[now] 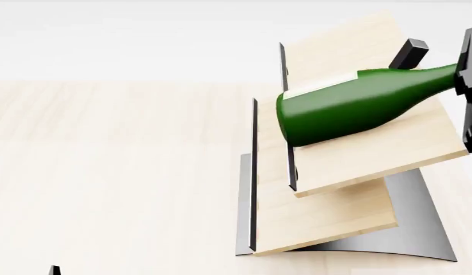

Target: Put the wine bottle on the wine rack.

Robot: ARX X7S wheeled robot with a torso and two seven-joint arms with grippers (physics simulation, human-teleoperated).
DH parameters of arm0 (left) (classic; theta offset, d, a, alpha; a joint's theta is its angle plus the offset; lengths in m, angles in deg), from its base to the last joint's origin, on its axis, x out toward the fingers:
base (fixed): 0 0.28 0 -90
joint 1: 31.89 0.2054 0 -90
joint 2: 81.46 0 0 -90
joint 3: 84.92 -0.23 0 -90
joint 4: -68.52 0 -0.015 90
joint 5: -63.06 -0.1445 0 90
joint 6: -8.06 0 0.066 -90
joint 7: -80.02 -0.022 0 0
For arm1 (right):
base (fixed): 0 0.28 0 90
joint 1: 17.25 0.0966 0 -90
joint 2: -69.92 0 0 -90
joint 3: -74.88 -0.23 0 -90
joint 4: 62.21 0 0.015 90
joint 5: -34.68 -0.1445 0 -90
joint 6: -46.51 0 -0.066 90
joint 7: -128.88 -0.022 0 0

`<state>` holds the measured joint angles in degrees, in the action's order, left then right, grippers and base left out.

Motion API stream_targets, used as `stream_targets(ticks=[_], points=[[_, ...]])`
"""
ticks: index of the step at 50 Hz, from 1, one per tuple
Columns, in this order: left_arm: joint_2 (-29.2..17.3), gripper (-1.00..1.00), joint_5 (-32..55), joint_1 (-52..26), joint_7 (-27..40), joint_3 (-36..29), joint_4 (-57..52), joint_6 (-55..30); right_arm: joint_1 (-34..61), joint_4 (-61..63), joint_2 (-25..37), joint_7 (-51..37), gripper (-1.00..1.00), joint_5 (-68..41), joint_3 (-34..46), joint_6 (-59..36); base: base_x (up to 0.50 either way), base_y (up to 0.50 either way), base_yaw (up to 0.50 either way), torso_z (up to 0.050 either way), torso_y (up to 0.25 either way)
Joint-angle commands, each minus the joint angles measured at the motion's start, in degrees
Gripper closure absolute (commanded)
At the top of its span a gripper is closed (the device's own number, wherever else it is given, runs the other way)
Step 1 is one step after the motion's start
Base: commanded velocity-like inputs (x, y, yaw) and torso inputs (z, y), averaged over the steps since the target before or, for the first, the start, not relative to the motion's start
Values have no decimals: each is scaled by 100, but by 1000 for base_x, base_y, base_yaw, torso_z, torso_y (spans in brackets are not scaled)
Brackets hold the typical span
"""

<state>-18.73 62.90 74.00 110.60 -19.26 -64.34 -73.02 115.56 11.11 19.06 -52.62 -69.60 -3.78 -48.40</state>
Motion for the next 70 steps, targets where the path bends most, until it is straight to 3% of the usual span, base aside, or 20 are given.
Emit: stream_targets(ticks=[1,47,70], points=[[-15,-100,2,-3,17,-2,-20,-15,-39,47,21,-11,-100,4,-36,19,0,0,0,0,0],[-51,-100,-20,-10,63,-72,18,30,-842,1044,403,-462,-100,-35,-853,715,0,0,0,0,0],[-76,-100,-7,-34,86,-78,-55,-29,-1492,2816,855,-1882,-100,2863,-882,1994,0,0,0,0,0]])
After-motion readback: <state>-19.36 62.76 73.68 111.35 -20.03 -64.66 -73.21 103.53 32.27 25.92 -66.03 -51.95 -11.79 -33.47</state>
